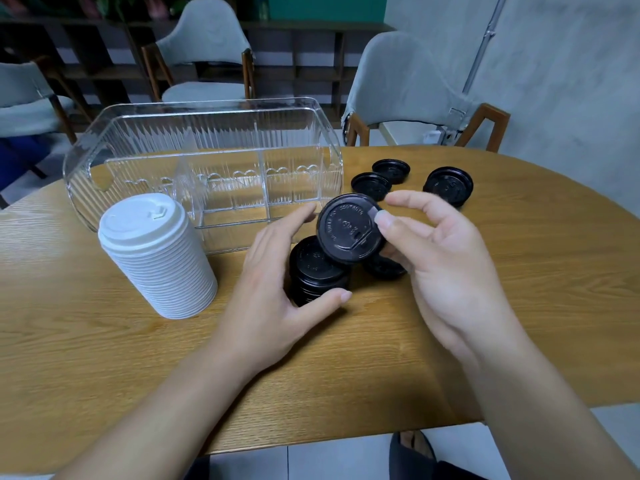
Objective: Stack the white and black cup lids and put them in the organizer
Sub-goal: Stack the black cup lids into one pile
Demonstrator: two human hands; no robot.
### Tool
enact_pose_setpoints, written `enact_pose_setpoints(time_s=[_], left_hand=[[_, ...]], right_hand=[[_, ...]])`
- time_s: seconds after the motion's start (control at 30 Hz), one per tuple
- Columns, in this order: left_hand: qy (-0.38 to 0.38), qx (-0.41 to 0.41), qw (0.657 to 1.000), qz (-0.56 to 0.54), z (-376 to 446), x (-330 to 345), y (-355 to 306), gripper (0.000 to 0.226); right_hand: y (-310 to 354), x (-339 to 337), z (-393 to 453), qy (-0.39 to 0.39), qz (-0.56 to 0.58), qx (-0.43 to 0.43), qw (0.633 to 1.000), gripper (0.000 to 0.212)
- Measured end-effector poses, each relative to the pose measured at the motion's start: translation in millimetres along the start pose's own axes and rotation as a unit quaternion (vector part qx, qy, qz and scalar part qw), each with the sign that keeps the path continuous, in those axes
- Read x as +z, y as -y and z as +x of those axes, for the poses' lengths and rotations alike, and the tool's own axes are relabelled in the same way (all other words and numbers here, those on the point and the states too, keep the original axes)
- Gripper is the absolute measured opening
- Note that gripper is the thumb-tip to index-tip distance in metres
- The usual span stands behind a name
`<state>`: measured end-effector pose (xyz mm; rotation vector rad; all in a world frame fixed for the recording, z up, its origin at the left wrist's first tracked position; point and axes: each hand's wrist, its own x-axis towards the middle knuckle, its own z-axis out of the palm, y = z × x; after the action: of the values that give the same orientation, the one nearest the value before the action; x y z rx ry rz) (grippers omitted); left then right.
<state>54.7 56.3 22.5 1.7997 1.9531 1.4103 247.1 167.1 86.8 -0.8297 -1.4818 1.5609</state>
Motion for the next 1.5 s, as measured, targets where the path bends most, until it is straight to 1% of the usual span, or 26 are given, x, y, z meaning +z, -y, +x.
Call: enact_pose_setpoints(time_s=[0.07, 0.13, 0.23, 0.33, 0.43, 0.47, 0.53, 0.6, 0.67, 0.77, 0.87, 0.93, 1.07, 1.13, 1.17, 1.23, 1.4, 1.5], left_hand=[[-0.02, 0.015, 1.0, -0.012, -0.3, 0.2, 0.2, 0.107], [-0.039, 0.02, 0.999, -0.021, -0.2, 0.2, 0.5, 0.103], [-0.061, 0.031, 0.998, -0.013, -0.3, -1.0, 0.5, 0.089], [-0.058, 0.029, 0.998, -0.016, -1.2, -2.0, -0.3, 0.088], [-0.061, 0.023, 0.998, -0.021, -1.2, -1.9, -0.6, 0.086], [-0.067, 0.02, 0.997, -0.021, -1.1, -1.8, -0.6, 0.084], [-0.084, 0.013, 0.996, -0.017, -0.4, -2.0, 0.2, 0.083], [-0.098, 0.013, 0.995, -0.014, -0.1, -1.8, 1.1, 0.078], [-0.103, 0.015, 0.994, -0.009, -0.1, -1.2, 1.7, 0.068], [-0.097, 0.017, 0.995, -0.006, -0.2, -1.3, -0.5, 0.069], [-0.089, 0.003, 0.996, -0.009, -0.6, -1.1, -1.1, 0.07], [-0.067, -0.013, 0.998, -0.017, -0.2, -1.0, 0.5, 0.078], [0.028, -0.079, 0.996, -0.025, 0.8, -2.9, 6.4, 0.119], [0.055, -0.11, 0.992, -0.028, 1.9, -4.2, 6.6, 0.128], [0.059, -0.115, 0.991, -0.021, 2.0, -4.3, 6.5, 0.128], [0.058, -0.113, 0.992, -0.009, 2.4, -4.0, 6.0, 0.121], [0.058, -0.108, 0.992, -0.035, 2.2, -2.6, 2.5, 0.088], [0.06, -0.11, 0.991, -0.042, 2.3, -2.9, 2.9, 0.077]], right_hand=[[-2.7, 4.6, -1.5, 0.026, 0.022, 0.013, 0.999, 0.026], [-5.7, 9.5, -2.7, 0.039, 0.03, 0.021, 0.999, 0.021], [-11.0, 14.2, -2.7, 0.038, 0.009, 0.019, 0.999, 0.018], [-10.5, 15.7, -3.1, 0.034, -0.001, 0.017, 0.999, 0.019], [-6.1, 17.2, -5.4, 0.033, -0.043, -0.002, 0.999, 0.019], [-5.4, 18.1, -6.6, 0.037, -0.062, -0.011, 0.997, 0.023], [-8.0, 20.1, -8.7, 0.046, -0.142, -0.048, 0.988, 0.041], [-13.5, 22.5, -10.9, 0.044, -0.244, -0.099, 0.964, 0.062], [-16.2, 24.9, -13.1, 0.041, -0.299, -0.129, 0.944, 0.077], [-16.7, 28.5, -15.0, 0.048, -0.324, -0.139, 0.935, 0.085], [-19.2, 28.8, -13.4, 0.044, -0.32, -0.14, 0.936, 0.082], [-20.4, 26.8, -11.4, 0.039, -0.332, -0.143, 0.932, 0.072], [-22.0, 20.3, -6.3, 0.024, -0.329, -0.121, 0.936, 0.06], [-25.0, 19.0, -4.8, 0.033, -0.336, -0.109, 0.935, 0.06], [-27.0, 18.9, -4.6, 0.039, -0.345, -0.107, 0.932, 0.062], [-30.1, 19.6, -4.5, 0.049, -0.361, -0.11, 0.925, 0.063], [-31.2, 20.1, -3.6, 0.068, -0.359, -0.128, 0.922, 0.064], [-33.2, 19.5, -4.1, 0.085, -0.356, -0.149, 0.918, 0.062]])
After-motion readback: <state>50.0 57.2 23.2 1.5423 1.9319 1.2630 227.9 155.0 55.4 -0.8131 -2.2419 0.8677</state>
